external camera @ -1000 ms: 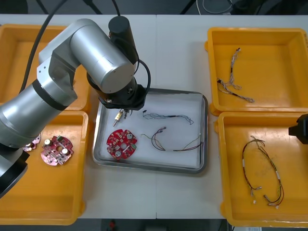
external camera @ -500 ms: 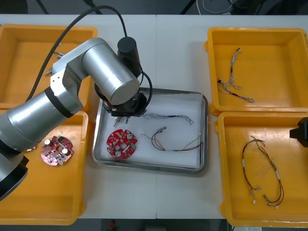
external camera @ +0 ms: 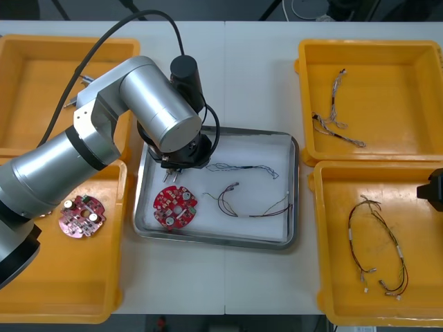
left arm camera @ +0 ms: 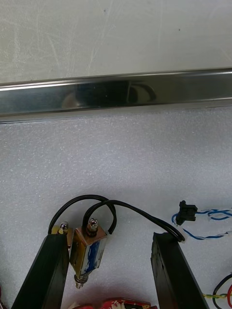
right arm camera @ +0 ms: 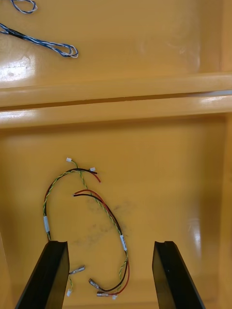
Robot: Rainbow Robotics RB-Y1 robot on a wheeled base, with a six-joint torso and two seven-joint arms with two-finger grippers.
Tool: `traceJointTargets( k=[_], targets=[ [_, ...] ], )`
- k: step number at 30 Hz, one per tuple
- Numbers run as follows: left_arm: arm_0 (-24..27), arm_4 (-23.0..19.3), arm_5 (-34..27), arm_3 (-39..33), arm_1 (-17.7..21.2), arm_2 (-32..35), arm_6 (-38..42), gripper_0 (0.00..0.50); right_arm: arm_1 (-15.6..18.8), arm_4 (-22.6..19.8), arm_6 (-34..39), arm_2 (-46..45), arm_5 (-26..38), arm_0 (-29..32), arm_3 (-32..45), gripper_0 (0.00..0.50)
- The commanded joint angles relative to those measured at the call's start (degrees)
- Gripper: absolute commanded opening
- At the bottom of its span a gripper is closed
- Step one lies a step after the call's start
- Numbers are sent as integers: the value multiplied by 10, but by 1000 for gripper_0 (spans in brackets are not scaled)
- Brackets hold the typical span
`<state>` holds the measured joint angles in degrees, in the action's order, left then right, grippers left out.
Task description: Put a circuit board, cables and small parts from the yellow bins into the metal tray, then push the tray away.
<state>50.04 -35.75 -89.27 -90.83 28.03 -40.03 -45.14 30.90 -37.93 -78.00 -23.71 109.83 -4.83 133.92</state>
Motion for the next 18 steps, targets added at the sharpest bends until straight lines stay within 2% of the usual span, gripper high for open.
traceJointTargets(
  k=[1, 7, 12, 18],
  targets=[
    [26, 7, -29, -34, -8, 13, 35, 500, 20, -2, 13, -9, 2, 10, 21, 500],
    [26, 2, -93, -90, 11, 58, 31, 500, 43, -14, 11, 18, 2, 10, 22, 500],
    [25, -40, -137, -127, 35, 110, 14, 500, 63, -36, 12, 47, 2, 0, 27, 500],
    [25, -91, -207, -154, 68, 191, -47, 500, 82, -75, 15, 97, 2, -45, 28, 500]
  ],
)
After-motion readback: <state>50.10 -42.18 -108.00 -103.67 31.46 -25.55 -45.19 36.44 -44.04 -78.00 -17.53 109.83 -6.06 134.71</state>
